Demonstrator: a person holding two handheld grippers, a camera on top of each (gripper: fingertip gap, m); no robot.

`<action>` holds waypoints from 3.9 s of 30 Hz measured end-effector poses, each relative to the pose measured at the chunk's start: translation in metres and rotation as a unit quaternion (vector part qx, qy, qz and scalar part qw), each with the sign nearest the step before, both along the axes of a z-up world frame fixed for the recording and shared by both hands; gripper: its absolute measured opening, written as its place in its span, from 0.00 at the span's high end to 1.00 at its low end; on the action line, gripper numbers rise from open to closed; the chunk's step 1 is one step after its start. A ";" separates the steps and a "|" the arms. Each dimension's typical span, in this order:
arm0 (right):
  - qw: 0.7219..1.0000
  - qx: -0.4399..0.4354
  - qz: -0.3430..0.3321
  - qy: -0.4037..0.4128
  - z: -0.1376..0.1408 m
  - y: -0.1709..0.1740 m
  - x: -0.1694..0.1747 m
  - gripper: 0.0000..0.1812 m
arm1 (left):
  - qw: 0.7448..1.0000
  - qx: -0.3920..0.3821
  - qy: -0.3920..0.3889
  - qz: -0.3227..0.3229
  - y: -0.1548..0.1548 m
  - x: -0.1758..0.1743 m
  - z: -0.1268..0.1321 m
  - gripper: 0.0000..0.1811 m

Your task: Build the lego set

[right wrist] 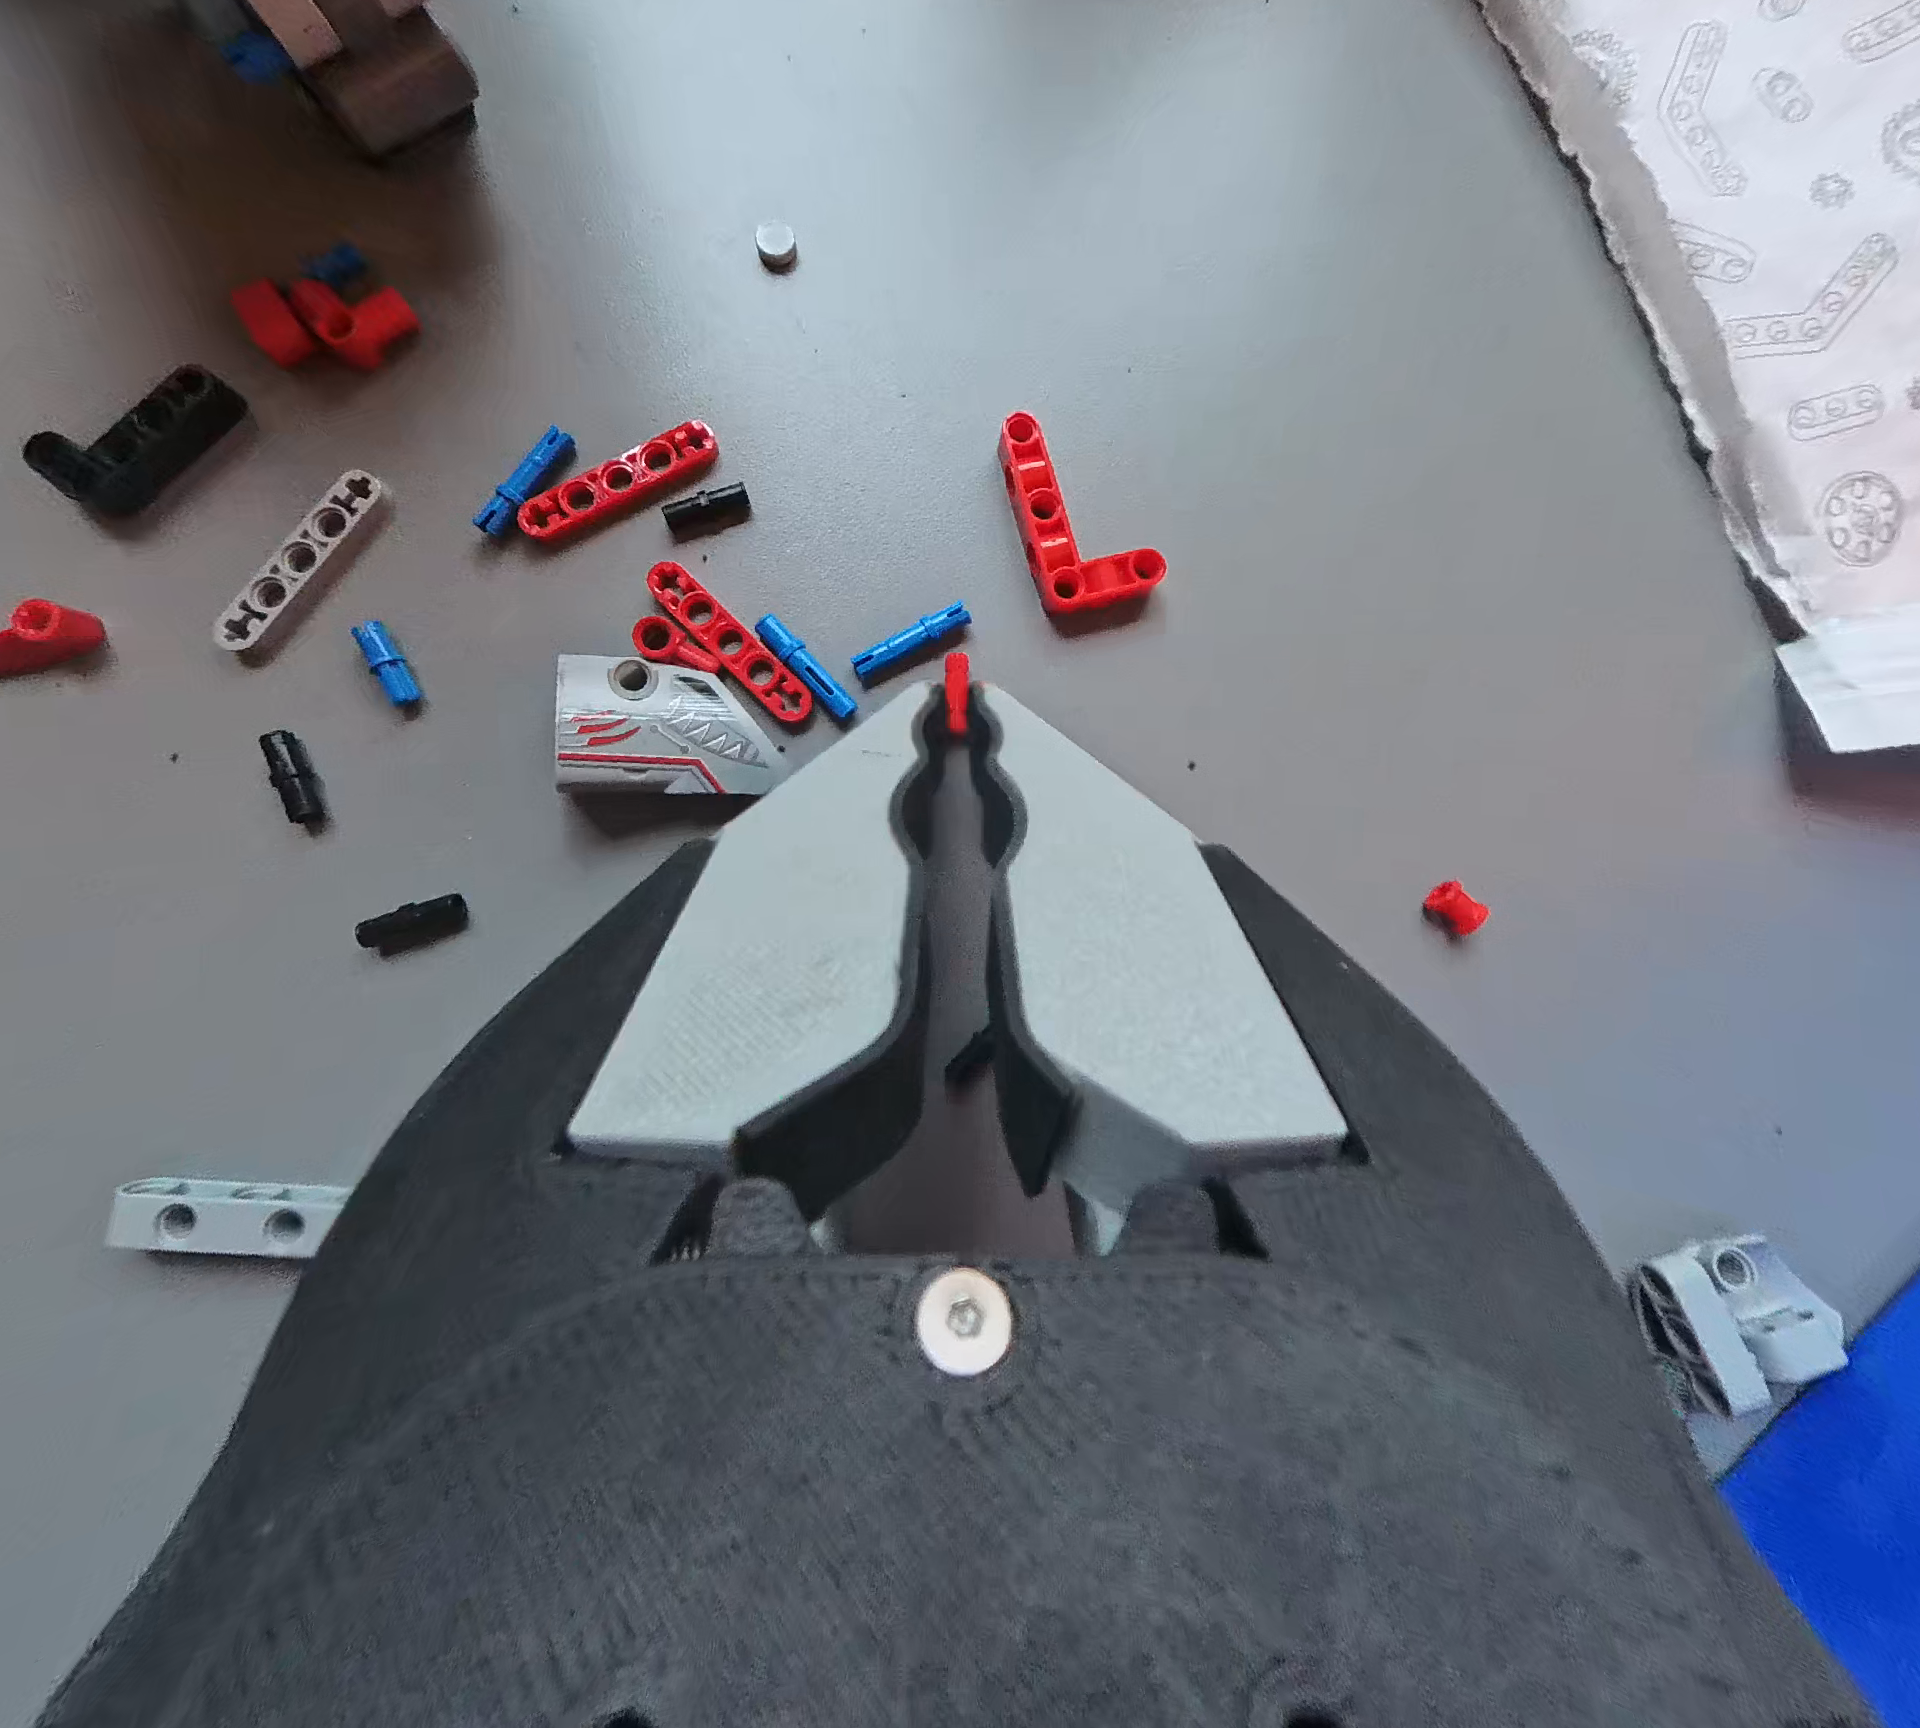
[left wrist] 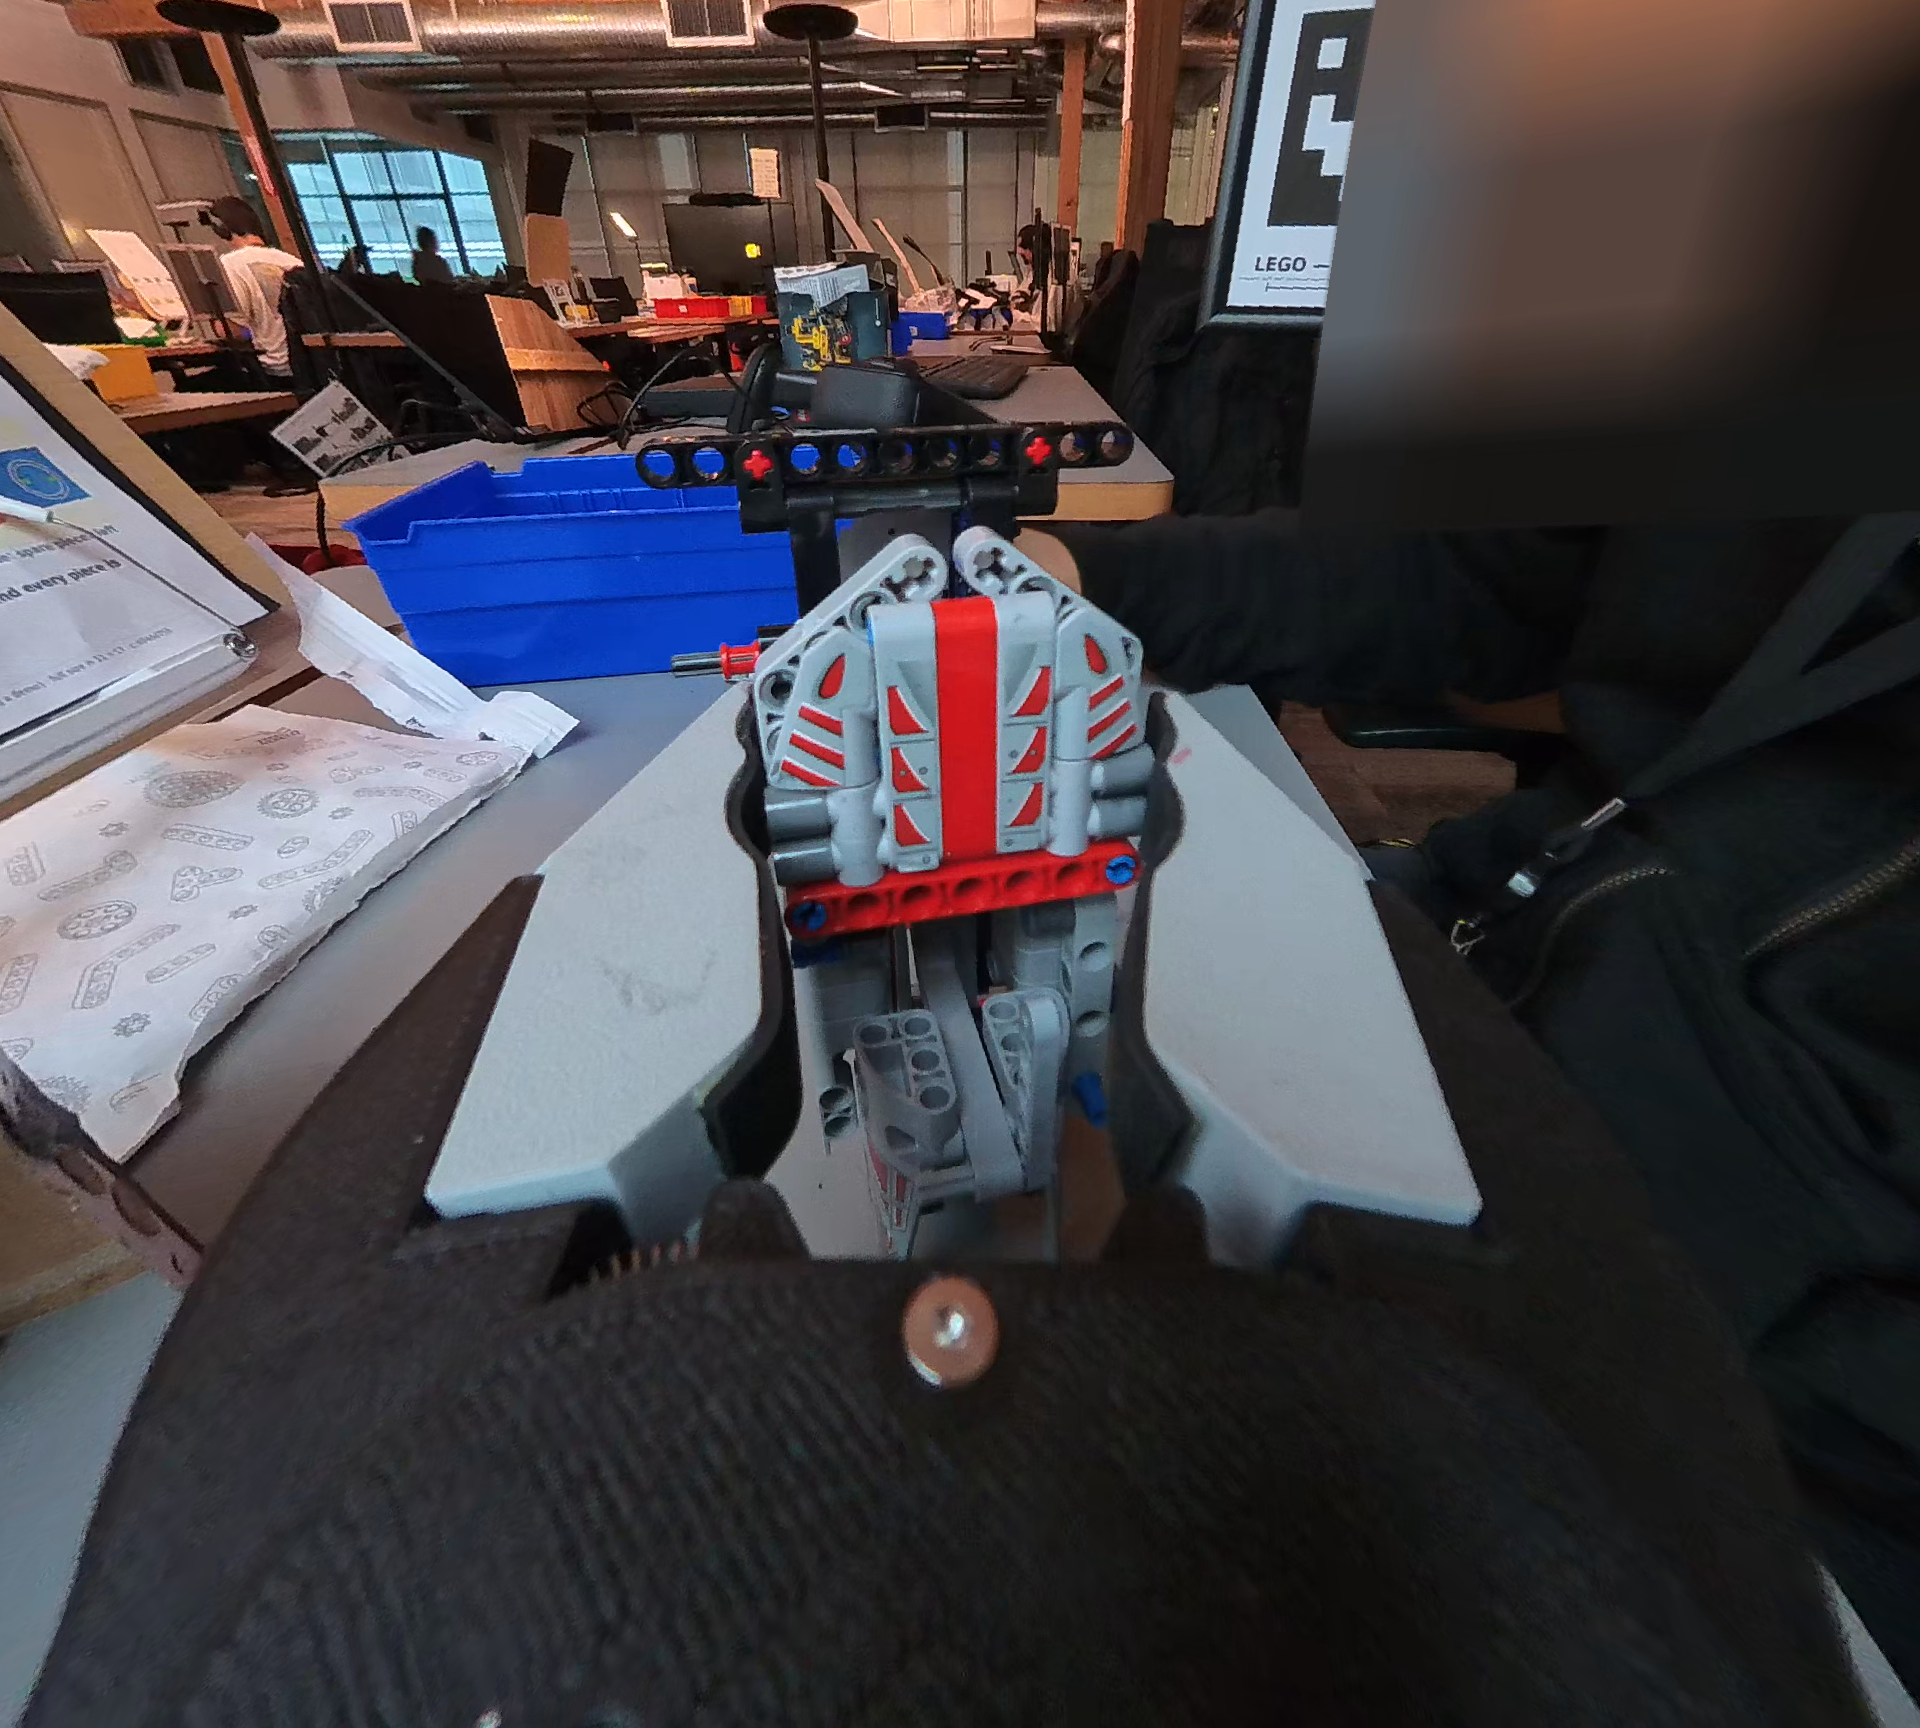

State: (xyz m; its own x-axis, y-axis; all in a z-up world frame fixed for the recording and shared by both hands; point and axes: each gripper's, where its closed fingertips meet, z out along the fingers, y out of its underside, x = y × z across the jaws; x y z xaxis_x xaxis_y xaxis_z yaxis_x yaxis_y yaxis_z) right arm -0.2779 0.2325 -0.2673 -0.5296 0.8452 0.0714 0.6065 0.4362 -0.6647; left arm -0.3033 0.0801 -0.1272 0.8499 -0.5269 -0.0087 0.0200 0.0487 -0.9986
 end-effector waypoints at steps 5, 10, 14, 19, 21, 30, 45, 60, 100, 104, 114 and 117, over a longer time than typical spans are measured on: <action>1.000 -0.008 -0.003 0.011 0.001 0.003 0.000 1.00 | 1.000 0.000 0.003 -0.002 -0.001 0.001 0.000 0.62; 0.997 -0.050 0.004 0.066 0.019 -0.004 -0.003 1.00 | 1.000 0.001 0.003 0.002 -0.002 -0.001 0.000 0.62; 0.988 -0.100 0.010 0.114 0.040 -0.007 -0.002 1.00 | 1.000 -0.001 0.015 0.007 -0.004 -0.001 0.001 0.60; 0.983 -0.122 0.016 0.140 0.052 -0.009 -0.001 1.00 | 0.999 0.014 0.012 0.027 -0.011 -0.008 0.013 0.58; 0.980 -0.125 0.025 0.154 0.058 -0.011 0.001 1.00 | 0.999 0.011 0.014 0.031 -0.014 -0.009 0.018 0.56; 0.947 -0.194 0.131 0.222 0.092 -0.044 0.022 1.00 | 0.995 0.043 0.076 0.050 -0.036 0.003 0.061 0.60; 0.903 -0.267 0.223 0.251 0.149 -0.113 0.049 1.00 | 0.959 -0.148 0.222 0.092 0.009 0.069 0.030 0.98; 0.904 0.009 0.208 0.373 0.167 -0.121 0.058 1.00 | 0.979 -0.178 0.083 0.062 0.025 0.090 0.035 0.96; 0.891 -0.207 0.226 0.336 0.195 -0.138 0.072 0.99 | 0.993 -0.076 0.086 -0.005 0.018 0.102 0.056 0.99; 0.889 -0.198 0.227 0.344 0.196 -0.139 0.072 0.99 | 0.994 -0.073 0.081 -0.007 0.017 0.102 0.058 0.99; 0.888 -0.203 0.221 0.348 0.198 -0.140 0.070 1.00 | 0.994 -0.075 0.078 -0.004 0.017 0.101 0.058 0.98; 0.888 -0.201 0.219 0.351 0.199 -0.140 0.070 1.00 | 0.994 -0.075 0.077 -0.003 0.017 0.100 0.059 0.98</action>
